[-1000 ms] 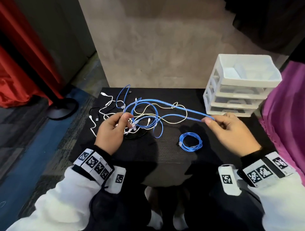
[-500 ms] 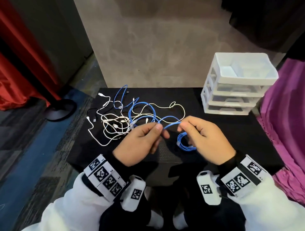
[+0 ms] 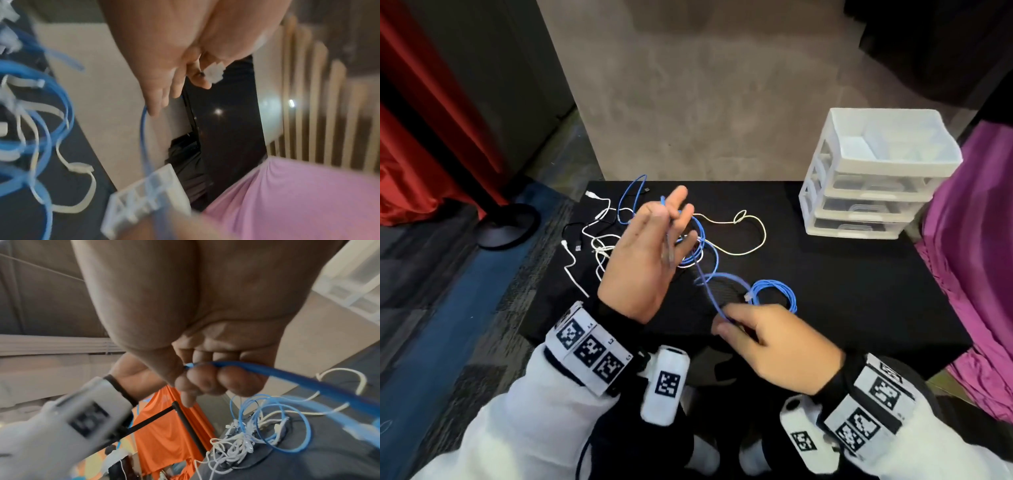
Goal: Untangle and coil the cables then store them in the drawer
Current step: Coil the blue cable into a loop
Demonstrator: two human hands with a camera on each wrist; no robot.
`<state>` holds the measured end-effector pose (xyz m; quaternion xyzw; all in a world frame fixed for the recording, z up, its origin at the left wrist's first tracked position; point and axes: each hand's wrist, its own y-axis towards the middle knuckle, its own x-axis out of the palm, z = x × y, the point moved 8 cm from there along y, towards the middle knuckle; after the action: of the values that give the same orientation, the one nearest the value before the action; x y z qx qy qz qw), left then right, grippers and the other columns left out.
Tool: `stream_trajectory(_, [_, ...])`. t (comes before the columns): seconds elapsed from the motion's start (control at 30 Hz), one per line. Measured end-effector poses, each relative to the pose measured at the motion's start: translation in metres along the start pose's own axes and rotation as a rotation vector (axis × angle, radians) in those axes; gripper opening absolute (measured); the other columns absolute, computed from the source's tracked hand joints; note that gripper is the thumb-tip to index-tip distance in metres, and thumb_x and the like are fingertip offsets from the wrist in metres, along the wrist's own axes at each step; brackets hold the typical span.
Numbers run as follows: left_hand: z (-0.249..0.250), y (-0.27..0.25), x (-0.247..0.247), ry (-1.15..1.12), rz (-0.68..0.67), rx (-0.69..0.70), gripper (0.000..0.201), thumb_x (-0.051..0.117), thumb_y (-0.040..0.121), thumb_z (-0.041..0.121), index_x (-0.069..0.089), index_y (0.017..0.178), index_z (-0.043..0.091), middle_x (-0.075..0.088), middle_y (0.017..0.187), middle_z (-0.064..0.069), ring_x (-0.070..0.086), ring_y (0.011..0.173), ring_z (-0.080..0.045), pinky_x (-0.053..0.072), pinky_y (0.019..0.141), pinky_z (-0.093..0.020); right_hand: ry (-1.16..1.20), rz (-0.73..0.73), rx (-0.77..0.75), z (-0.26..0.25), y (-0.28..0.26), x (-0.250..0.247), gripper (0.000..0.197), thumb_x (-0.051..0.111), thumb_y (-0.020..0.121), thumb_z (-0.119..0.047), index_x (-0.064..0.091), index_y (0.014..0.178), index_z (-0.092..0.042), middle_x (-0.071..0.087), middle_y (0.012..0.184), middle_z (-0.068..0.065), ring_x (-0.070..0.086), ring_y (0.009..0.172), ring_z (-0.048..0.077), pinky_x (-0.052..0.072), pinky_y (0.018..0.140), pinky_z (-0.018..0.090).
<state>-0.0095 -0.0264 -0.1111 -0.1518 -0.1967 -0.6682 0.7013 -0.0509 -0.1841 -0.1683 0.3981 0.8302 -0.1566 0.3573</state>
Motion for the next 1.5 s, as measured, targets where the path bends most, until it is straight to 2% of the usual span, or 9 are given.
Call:
stream_trajectory(0.1, [-0.005,-0.005,0.004,0.463,-0.075,0.07,0.027,0.04,0.109,0.02,0.059,0.09,0.022,0.062,0.14,0.001,0.065,0.121,-0.029,0.056,0.086,-0.023,0.029,0.023,-0.084,-0.019,-0.001,-0.017,0.018,0.052,0.101,-0.035,0.06,0.09,-0.024,0.062,0.074,-0.002,0.059,0.071,0.017,0.05,0.072,0.042])
stream_trajectory(0.2, [-0.02,-0.019,0.012,0.697,-0.235,-0.032,0.025,0.037,0.11,0.016,0.052,0.093,0.006,0.072,0.118,-0.008,0.071,0.07,-0.011,0.037,0.046,-0.011,0.075,0.198,-0.1,-0.022,0.003,-0.053,0.014,0.065,0.101,-0.026,0.067,0.087,-0.023,0.064,0.074,-0.007,0.06,0.07,0.01,0.051,0.07,0.035])
stream_trajectory(0.43, [-0.033,-0.044,0.031,0.402,-0.448,-0.289,0.031,0.043,0.104,0.027,0.062,0.104,0.002,0.056,0.074,-0.009,0.051,0.063,-0.019,0.041,0.068,-0.038,0.469,0.307,-0.082,-0.009,0.011,-0.081,0.009,0.074,0.094,-0.011,0.065,0.093,-0.011,0.071,0.106,0.002,0.069,0.103,0.022,0.052,0.096,0.035])
stream_trajectory(0.73, [-0.043,-0.041,0.022,0.246,-0.265,-0.314,0.014,0.075,0.084,0.028,0.077,0.089,0.015,0.06,0.072,-0.006,0.056,0.063,-0.014,0.059,0.064,-0.033,0.917,0.302,0.088,0.002,0.015,-0.06,0.023,0.071,0.092,-0.016,0.054,0.088,-0.001,0.059,0.065,0.013,0.054,0.054,0.023,0.049,0.058,0.036])
stream_trajectory(1.03, [-0.046,-0.032,-0.007,0.507,0.045,-0.104,0.014,0.072,0.091,0.025,0.071,0.084,0.013,0.06,0.062,-0.006,0.062,0.053,-0.015,0.05,0.044,-0.025,0.953,0.303,0.117,-0.002,0.016,-0.053,0.01,0.063,0.099,-0.006,0.056,0.099,0.0,0.054,0.071,0.018,0.054,0.055,0.024,0.05,0.047,0.031])
stream_trajectory(1.2, [-0.033,-0.029,-0.005,0.888,-0.051,0.172,0.013,0.073,0.093,0.023,0.071,0.081,0.018,0.07,0.078,0.004,0.067,0.074,-0.011,0.052,0.073,-0.024,0.839,0.301,0.093,-0.001,0.015,-0.056,0.012,0.067,0.099,-0.009,0.058,0.095,-0.001,0.056,0.072,0.026,0.049,0.056,0.033,0.044,0.046,0.032])
stream_trajectory(1.27, [-0.04,-0.029,-0.004,0.754,-0.137,0.069,0.006,0.071,0.093,0.009,0.069,0.088,0.005,0.072,0.088,0.001,0.069,0.078,-0.01,0.052,0.078,-0.019,0.779,0.313,0.094,0.001,0.013,-0.059,0.011,0.07,0.097,-0.008,0.061,0.094,-0.001,0.055,0.076,0.033,0.049,0.057,0.029,0.045,0.046,0.028])
stream_trajectory(1.4, [-0.044,-0.039,0.008,0.492,-0.295,-0.16,0.015,0.058,0.101,0.011,0.061,0.111,0.001,0.067,0.085,-0.007,0.059,0.059,-0.021,0.053,0.056,-0.024,0.754,0.298,0.09,0.005,0.012,-0.059,0.007,0.071,0.096,-0.007,0.065,0.094,-0.003,0.063,0.079,0.023,0.05,0.06,0.025,0.045,0.05,0.028])
stream_trajectory(1.5, [-0.045,-0.04,0.008,0.418,-0.271,-0.249,0.036,0.047,0.099,0.038,0.066,0.103,0.007,0.055,0.066,-0.004,0.044,0.047,-0.016,0.027,0.044,-0.029,0.79,0.264,0.071,0.004,0.014,-0.056,0.005,0.07,0.096,-0.007,0.067,0.092,-0.008,0.067,0.084,0.027,0.05,0.062,0.032,0.046,0.052,0.033])
